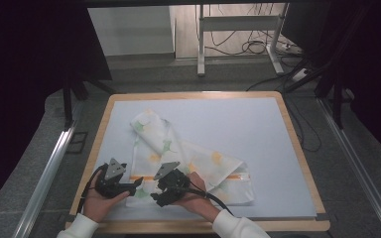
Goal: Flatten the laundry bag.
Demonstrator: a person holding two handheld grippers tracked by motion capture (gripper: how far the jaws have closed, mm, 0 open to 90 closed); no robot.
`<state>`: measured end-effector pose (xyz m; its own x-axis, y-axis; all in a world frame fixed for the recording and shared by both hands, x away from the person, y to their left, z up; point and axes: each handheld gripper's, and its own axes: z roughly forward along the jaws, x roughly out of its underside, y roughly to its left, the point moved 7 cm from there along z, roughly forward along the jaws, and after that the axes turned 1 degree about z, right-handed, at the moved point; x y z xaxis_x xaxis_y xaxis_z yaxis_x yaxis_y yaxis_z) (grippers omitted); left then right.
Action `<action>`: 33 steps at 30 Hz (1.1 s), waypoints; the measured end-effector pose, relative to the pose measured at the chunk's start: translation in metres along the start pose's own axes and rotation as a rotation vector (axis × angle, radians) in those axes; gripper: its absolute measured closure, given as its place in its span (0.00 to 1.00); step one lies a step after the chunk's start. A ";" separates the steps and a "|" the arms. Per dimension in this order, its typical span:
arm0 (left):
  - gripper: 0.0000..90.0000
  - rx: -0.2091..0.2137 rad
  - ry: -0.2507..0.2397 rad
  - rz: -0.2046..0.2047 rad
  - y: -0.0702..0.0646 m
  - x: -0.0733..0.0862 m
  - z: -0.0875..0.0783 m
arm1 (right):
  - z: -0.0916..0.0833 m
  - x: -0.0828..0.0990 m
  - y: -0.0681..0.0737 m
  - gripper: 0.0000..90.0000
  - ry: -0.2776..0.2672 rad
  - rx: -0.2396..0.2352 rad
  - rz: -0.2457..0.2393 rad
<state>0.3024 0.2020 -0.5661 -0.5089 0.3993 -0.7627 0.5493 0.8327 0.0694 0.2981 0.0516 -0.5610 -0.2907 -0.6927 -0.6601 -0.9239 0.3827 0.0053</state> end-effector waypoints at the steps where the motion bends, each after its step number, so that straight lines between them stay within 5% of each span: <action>1: 0.23 -0.001 -0.003 -0.003 0.000 0.000 0.000 | 0.004 -0.001 0.000 0.35 0.011 0.005 0.001; 14: 0.23 0.023 -0.005 -0.018 -0.001 -0.001 0.000 | 0.023 0.007 -0.006 0.42 0.076 0.040 0.043; 23: 0.23 0.023 -0.004 -0.023 -0.002 -0.001 0.001 | 0.021 0.008 -0.013 0.68 0.078 0.096 0.015; 33: 0.23 0.028 0.005 -0.015 -0.002 0.000 0.002 | 0.018 0.010 -0.022 0.97 0.069 0.045 0.054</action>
<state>0.3026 0.1992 -0.5679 -0.5207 0.3890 -0.7600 0.5601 0.8275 0.0398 0.3197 0.0472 -0.5816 -0.3575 -0.7103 -0.6064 -0.8948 0.4464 0.0046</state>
